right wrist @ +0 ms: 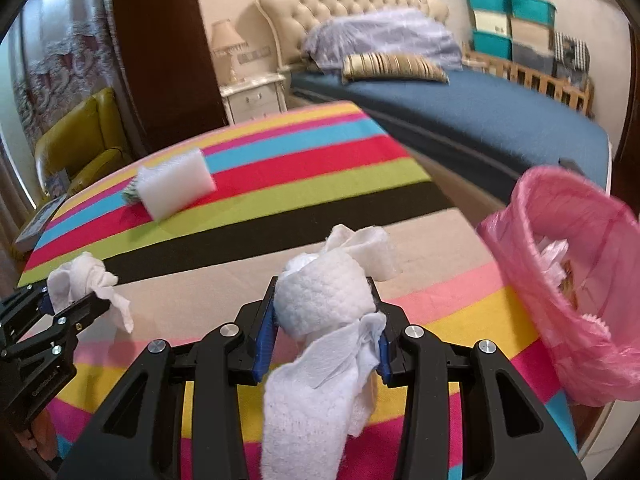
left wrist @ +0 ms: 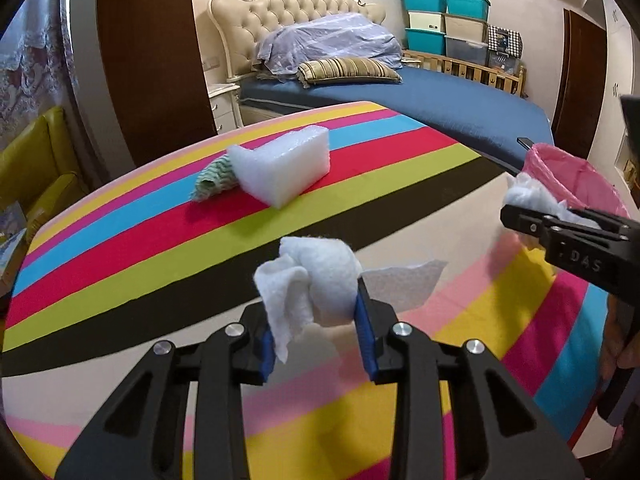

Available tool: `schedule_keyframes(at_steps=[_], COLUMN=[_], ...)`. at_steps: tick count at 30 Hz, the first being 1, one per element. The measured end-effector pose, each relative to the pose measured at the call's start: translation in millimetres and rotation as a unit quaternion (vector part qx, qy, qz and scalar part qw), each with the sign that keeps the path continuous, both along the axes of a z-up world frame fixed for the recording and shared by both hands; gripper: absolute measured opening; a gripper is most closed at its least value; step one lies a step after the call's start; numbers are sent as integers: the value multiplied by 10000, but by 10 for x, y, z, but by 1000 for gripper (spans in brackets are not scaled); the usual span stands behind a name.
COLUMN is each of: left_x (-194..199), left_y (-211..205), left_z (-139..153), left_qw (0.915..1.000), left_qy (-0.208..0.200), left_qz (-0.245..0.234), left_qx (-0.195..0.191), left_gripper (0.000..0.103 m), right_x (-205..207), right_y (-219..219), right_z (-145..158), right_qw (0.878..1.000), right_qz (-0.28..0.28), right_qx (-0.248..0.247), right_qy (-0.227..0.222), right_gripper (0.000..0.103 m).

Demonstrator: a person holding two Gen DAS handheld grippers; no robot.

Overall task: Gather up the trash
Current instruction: 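Carry both tissues over the pink bin and open both grippers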

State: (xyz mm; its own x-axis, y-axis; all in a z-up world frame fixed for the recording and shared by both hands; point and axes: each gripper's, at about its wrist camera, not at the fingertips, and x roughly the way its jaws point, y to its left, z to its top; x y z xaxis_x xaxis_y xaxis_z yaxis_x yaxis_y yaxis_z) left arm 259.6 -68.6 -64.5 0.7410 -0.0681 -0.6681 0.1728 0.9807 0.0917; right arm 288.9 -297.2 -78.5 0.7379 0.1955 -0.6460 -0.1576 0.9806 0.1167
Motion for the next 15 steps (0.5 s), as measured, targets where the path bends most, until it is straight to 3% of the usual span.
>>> schedule_keyframes(at_steps=[10,15], left_x=[-194,-253], left_y=[-221,-452], left_z=[48,74], left_qw=[9997,9988], left_qy=[-87,-80], left_qz=[-201,-453], left_qx=[112,148], left_gripper=[33,33], right_x=[-640,-871], right_y=[-269,-564], right_z=[256,295], right_qw=[9974,9966], right_qz=[353,240], right_qx=[11,46], right_qy=[-634,-782], right_gripper=[39,39])
